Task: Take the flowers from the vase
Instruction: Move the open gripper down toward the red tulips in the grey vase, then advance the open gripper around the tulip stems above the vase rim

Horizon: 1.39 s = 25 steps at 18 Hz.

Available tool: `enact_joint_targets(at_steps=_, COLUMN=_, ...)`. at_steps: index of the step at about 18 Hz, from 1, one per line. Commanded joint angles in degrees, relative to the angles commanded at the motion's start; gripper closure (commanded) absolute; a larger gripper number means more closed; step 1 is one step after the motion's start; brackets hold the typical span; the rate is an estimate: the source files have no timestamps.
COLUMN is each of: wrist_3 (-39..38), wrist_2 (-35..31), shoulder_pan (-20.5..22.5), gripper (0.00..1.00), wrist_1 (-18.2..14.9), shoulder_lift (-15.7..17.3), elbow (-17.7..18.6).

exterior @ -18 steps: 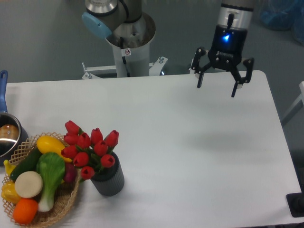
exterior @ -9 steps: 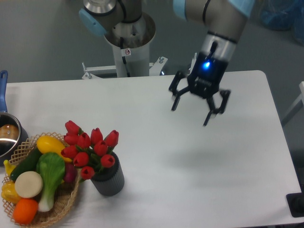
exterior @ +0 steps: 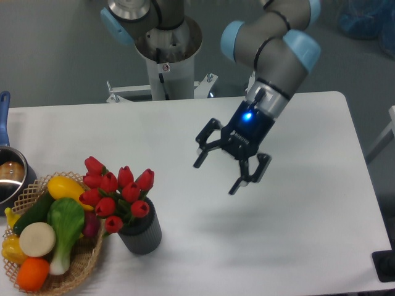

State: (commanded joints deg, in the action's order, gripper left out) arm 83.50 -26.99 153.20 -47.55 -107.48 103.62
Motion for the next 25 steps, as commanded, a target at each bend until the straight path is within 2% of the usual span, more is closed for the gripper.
enact_joint_targets(at_steps=4, wrist_3=0.09, wrist_2=0.70, shoulder_pan=-3.34, gripper=0.00, wrist_1=-0.09, shoulder_lift=-1.76, elbow=0.62)
enact_joint_targets(at_steps=9, wrist_3=-0.35, wrist_2=4.83, shoulder_pan=-3.79, gripper=0.00, wrist_1=-0.09, shoulder_lift=-2.29, elbow=3.07)
enact_joint_targets(at_steps=13, wrist_3=-0.70, wrist_2=5.54, shoulder_pan=-3.79, gripper=0.00, wrist_1=-0.18, shoulder_lift=-2.29, elbow=4.39)
enact_joint_targets(at_steps=21, wrist_3=-2.72, wrist_2=7.39, shoulder_pan=-5.10, gripper=0.00, wrist_1=-0.18, shoulder_lift=-3.34, elbow=3.43)
enact_joint_targets(at_steps=25, wrist_3=-2.46, wrist_2=7.21, shoulder_pan=-6.95, gripper=0.00, wrist_1=-0.18, shoulder_lift=-5.27, elbow=1.15)
